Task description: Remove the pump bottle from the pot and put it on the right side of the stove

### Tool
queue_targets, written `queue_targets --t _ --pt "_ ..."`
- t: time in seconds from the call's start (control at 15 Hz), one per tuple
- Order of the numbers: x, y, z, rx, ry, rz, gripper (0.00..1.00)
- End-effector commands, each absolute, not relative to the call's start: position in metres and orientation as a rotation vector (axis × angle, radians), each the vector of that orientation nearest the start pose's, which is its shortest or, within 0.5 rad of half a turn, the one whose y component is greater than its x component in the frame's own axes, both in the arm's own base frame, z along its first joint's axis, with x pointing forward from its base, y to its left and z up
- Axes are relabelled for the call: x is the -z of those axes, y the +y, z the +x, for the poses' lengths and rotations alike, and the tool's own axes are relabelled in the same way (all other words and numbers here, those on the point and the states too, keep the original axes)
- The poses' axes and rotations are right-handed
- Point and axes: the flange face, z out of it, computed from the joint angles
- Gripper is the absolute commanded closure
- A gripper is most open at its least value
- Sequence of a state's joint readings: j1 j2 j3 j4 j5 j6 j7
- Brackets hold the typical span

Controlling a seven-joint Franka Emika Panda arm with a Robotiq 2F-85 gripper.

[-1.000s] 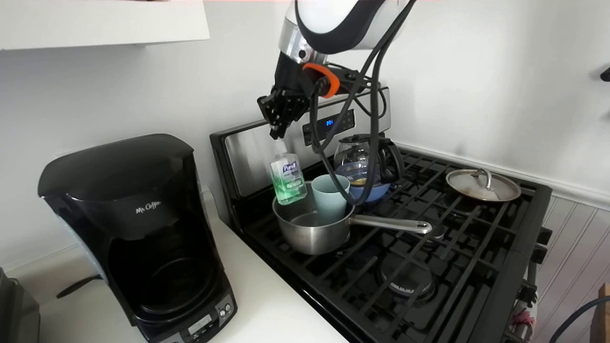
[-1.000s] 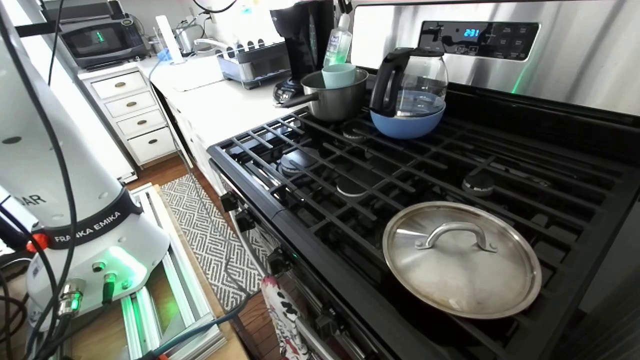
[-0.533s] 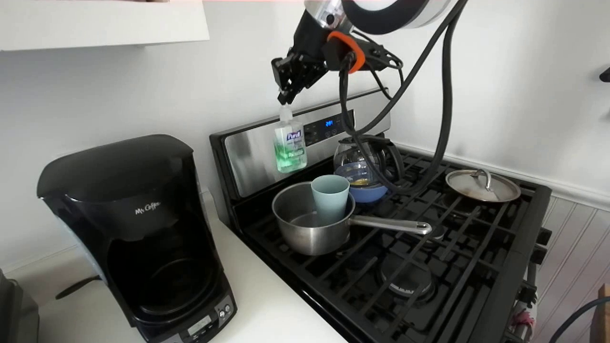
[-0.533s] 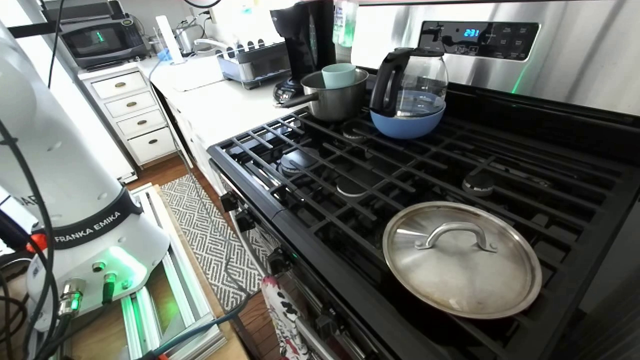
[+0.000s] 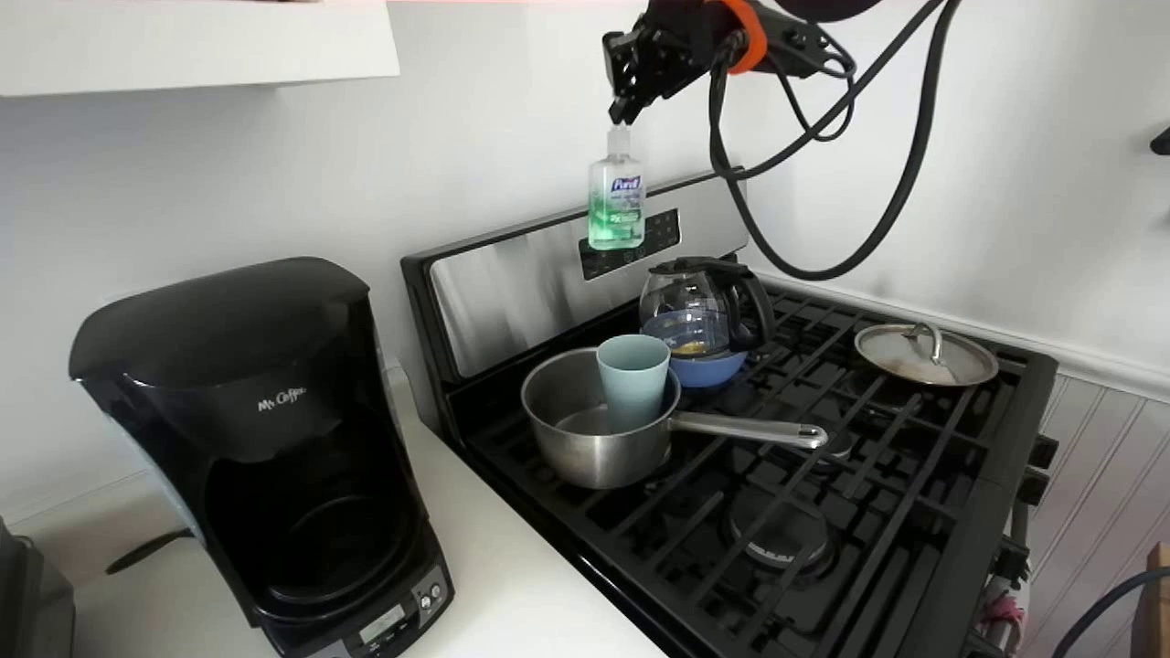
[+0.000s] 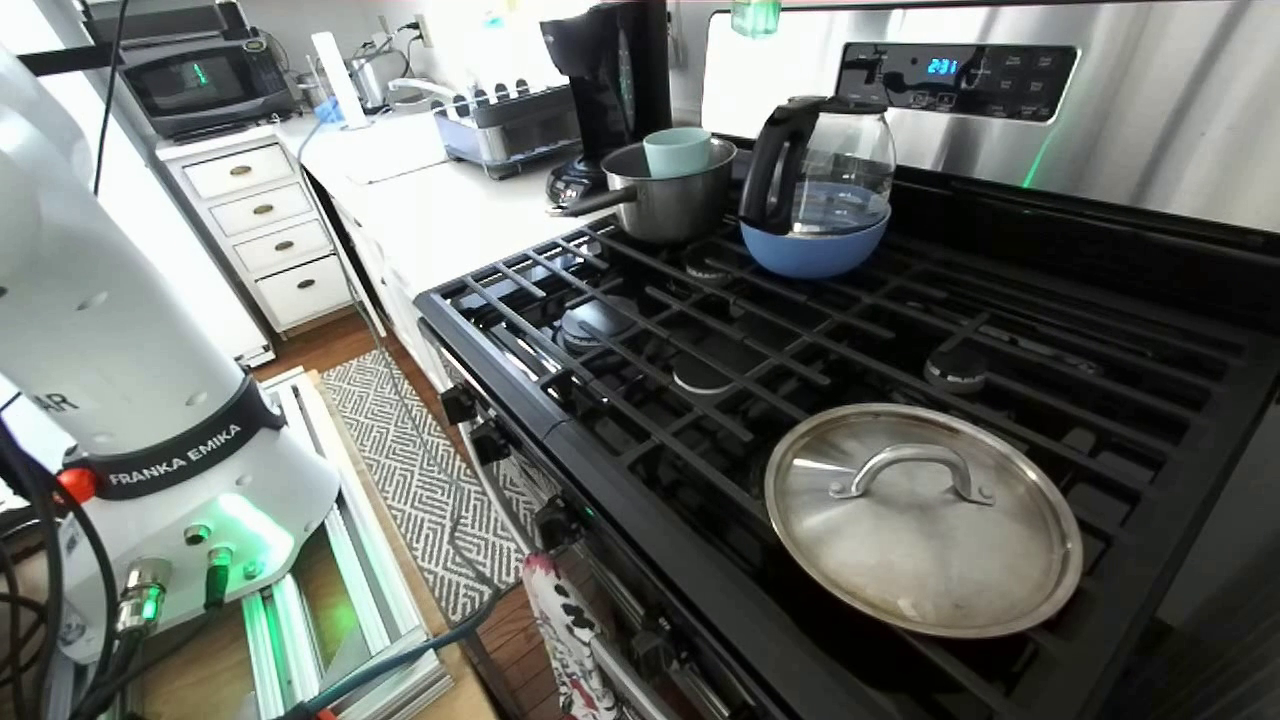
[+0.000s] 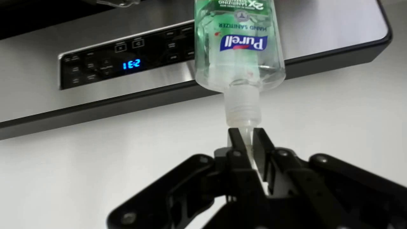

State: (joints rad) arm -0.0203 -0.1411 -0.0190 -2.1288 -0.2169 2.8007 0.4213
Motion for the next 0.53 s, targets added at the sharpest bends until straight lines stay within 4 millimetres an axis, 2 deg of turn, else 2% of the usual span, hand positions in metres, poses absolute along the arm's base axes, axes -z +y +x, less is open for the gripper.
queue_targets --t 0.0,0.27,0.47 --pt "-0.579 -0.050 0.534 1.320 0.618 -2.811 0.97" --pt "-0.582 -0.096 0.508 1.371 0.889 -2.769 0.97" --pt "-0.575 -0.131 0.491 1.376 1.078 -2.729 0.97"
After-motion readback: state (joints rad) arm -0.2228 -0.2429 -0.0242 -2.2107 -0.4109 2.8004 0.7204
